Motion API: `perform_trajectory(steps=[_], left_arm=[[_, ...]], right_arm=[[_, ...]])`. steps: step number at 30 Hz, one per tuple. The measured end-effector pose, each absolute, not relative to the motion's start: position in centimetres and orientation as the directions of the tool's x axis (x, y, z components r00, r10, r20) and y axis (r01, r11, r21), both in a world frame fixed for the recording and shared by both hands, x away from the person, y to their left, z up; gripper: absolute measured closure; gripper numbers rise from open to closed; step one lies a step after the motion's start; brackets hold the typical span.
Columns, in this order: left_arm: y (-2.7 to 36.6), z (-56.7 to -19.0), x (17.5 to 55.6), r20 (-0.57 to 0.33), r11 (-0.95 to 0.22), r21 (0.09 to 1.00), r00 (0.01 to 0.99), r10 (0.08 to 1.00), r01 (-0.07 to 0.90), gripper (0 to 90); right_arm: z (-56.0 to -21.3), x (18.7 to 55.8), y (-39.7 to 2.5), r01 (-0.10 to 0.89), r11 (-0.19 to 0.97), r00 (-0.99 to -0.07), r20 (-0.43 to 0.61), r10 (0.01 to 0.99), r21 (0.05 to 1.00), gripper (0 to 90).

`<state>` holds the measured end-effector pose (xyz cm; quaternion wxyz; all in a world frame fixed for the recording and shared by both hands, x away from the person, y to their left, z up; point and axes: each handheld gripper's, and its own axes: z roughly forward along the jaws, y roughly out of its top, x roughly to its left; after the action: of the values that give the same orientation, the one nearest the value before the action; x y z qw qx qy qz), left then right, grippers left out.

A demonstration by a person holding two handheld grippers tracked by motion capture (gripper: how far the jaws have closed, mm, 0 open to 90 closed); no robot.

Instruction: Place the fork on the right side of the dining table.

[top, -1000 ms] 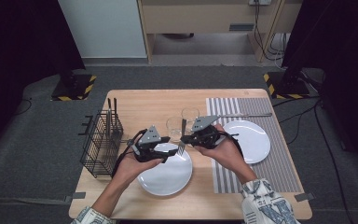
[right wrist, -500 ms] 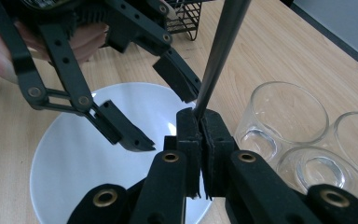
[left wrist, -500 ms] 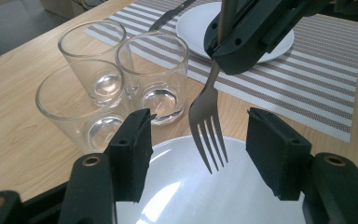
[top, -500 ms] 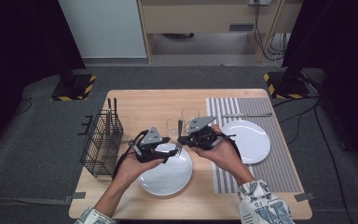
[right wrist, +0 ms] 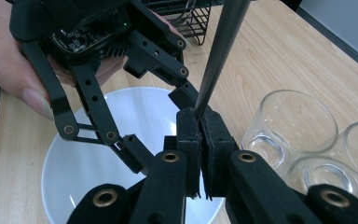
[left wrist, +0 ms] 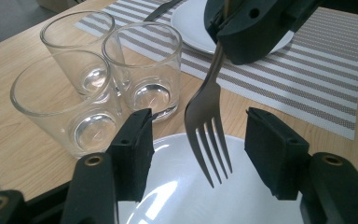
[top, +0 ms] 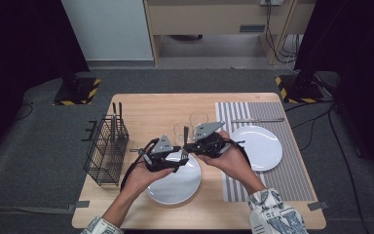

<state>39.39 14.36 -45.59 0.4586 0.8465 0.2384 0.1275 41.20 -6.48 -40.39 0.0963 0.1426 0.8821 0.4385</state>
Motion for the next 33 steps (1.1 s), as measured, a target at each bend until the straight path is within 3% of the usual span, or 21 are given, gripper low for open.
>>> perform_trajectory(steps=[12, 21, 29, 33], left_arm=[[14.73, -45.61, 39.56, 0.001, -0.450, 0.852, 0.860, 0.510, 0.266, 53.6], [15.10, -45.93, 39.82, -0.046, -0.420, 0.862, 0.870, 0.490, 0.283, 64.7], [14.98, -46.10, 39.84, -0.054, -0.432, 0.854, 0.874, 0.483, 0.292, 66.1], [15.06, -46.01, 39.80, -0.058, -0.433, 0.852, 0.875, 0.481, 0.294, 73.5]], right_arm=[[-40.50, 41.17, -5.89, 0.165, 0.575, -0.947, -0.036, 0.321, 0.802, 87.5], [-40.46, 40.95, -5.71, 0.157, 0.576, -0.951, -0.034, 0.307, 0.802, 87.6], [-40.54, 40.81, -5.54, 0.144, 0.573, -0.958, -0.032, 0.286, 0.807, 87.6], [-40.61, 40.82, -5.51, 0.145, 0.571, -0.958, -0.029, 0.285, 0.808, 87.5]])
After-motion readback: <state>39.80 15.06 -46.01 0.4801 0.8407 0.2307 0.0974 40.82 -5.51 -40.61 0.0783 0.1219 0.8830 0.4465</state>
